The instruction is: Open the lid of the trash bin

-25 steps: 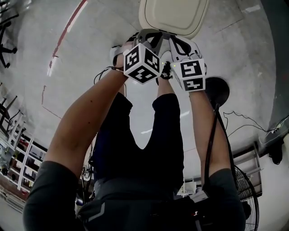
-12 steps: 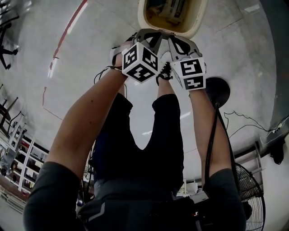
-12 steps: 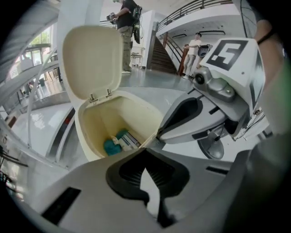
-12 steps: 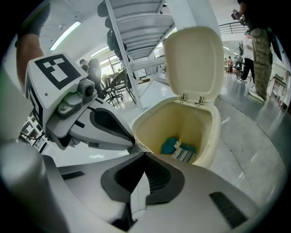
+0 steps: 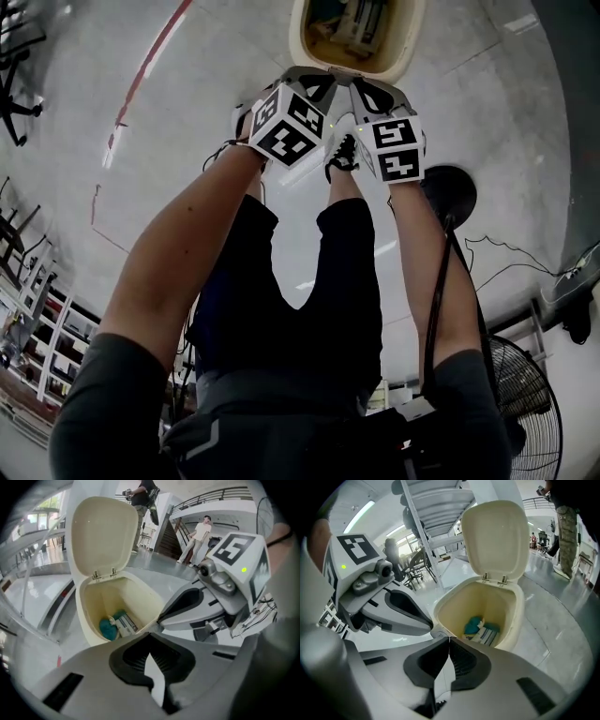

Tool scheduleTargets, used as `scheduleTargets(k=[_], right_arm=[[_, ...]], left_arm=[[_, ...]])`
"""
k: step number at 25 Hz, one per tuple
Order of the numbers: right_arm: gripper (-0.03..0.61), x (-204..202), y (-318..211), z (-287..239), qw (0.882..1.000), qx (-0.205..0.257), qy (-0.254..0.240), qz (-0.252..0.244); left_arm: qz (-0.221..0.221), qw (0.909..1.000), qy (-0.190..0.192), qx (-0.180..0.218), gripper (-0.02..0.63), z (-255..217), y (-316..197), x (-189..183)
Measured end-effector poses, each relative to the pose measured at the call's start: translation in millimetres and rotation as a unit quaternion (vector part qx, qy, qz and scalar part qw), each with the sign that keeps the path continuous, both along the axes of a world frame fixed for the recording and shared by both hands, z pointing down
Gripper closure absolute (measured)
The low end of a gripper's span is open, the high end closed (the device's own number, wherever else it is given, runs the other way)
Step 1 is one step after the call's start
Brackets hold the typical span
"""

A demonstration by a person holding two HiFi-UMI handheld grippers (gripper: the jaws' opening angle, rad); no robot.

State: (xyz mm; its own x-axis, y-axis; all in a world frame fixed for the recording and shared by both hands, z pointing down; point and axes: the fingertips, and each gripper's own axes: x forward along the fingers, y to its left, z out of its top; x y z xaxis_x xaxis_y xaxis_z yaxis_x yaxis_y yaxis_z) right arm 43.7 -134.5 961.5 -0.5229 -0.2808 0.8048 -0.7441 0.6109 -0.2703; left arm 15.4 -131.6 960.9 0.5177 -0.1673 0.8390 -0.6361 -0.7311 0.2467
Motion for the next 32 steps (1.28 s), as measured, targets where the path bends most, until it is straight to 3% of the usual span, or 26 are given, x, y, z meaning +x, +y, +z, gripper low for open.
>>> scheduleTargets(k=[8, 12, 19, 24, 32], right_arm=[[0.551, 10.7, -11.5, -70.0, 0.998, 0.003, -0.01, 0.058], [0.551, 22.2, -21.2, -116.6, 0.996, 0.008, -0.013, 0.092], [0.551, 36.3, -39.3, -221.3, 0.988, 0.051, -0.028, 0.14], [0.551, 29.4, -51.4, -299.1, 0.986, 0.088, -0.049, 0.136], [0.551, 25.2, -61.0, -423.3, 0.977, 0.155, -0.078, 0.122]], left_arm=[[-0.03, 0.9991, 0.001, 0.032, 0.604, -75.2, -17.8, -27.1], [-0.006, 0.9978, 0.007, 0.066, 0.604, -128.2, -33.4, -31.1], [-0.041, 0.9932, 0.052, 0.096, 0.605, -234.1, -46.9, -42.3], [-0.041, 0.9857, 0.093, 0.135, 0.605, -312.7, -58.4, -43.6], [-0.081, 0.9723, 0.135, 0.173, 0.606, -428.4, -69.5, -56.7]])
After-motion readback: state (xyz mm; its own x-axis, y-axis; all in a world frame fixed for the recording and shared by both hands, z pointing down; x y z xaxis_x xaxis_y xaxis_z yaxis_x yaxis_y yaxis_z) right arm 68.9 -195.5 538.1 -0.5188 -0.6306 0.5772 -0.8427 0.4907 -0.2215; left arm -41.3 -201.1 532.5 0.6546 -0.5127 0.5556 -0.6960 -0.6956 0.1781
